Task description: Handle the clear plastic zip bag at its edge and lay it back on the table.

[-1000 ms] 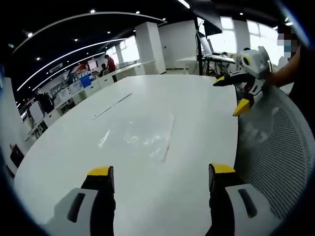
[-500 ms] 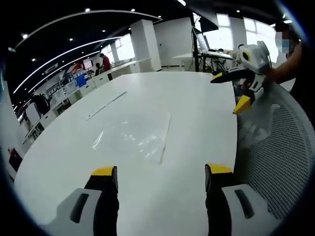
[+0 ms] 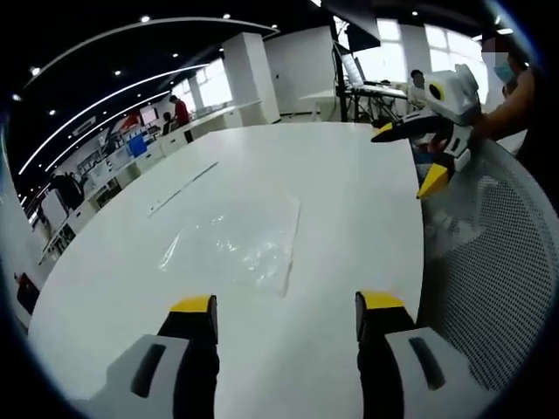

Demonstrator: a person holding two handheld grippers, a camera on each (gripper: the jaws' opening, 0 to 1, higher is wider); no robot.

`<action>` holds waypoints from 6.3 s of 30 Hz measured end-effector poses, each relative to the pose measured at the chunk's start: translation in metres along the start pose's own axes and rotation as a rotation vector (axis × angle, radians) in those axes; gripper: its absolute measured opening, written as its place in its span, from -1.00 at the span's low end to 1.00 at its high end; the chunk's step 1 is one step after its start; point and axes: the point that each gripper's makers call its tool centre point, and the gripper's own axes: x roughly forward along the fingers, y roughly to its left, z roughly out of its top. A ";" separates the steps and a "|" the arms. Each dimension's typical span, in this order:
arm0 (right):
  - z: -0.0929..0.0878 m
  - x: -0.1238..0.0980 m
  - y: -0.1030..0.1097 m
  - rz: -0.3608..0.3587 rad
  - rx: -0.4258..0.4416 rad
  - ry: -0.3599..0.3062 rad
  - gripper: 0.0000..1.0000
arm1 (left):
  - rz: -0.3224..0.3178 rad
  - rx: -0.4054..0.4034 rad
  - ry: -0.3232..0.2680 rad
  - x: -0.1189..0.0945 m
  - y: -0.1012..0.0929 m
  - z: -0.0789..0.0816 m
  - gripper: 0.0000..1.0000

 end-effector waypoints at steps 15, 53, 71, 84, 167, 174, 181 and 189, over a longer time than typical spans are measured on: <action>-0.001 0.000 -0.002 -0.005 0.003 0.001 0.89 | -0.034 0.019 0.019 0.017 -0.002 0.000 0.12; -0.004 0.000 -0.002 -0.010 -0.004 0.015 0.86 | -0.067 0.039 0.079 0.047 -0.002 -0.004 -0.30; -0.006 0.000 -0.003 -0.013 -0.009 0.025 0.83 | -0.077 0.013 0.102 0.063 0.007 -0.010 -0.43; -0.007 0.000 -0.003 -0.014 -0.008 0.032 0.82 | -0.096 -0.033 0.123 0.077 0.013 -0.017 -0.48; -0.008 0.001 0.004 0.022 -0.030 0.047 0.82 | -0.220 0.118 0.177 0.084 0.002 -0.022 -1.00; -0.006 0.001 0.006 0.030 -0.044 0.051 0.83 | -0.223 0.134 0.181 0.073 -0.004 -0.020 -1.00; -0.004 0.000 0.009 0.035 -0.070 0.059 0.83 | -0.220 0.157 0.168 0.062 -0.006 -0.012 -1.00; -0.002 0.000 0.011 0.062 -0.084 0.089 0.79 | -0.225 0.187 0.163 0.055 -0.010 -0.007 -1.00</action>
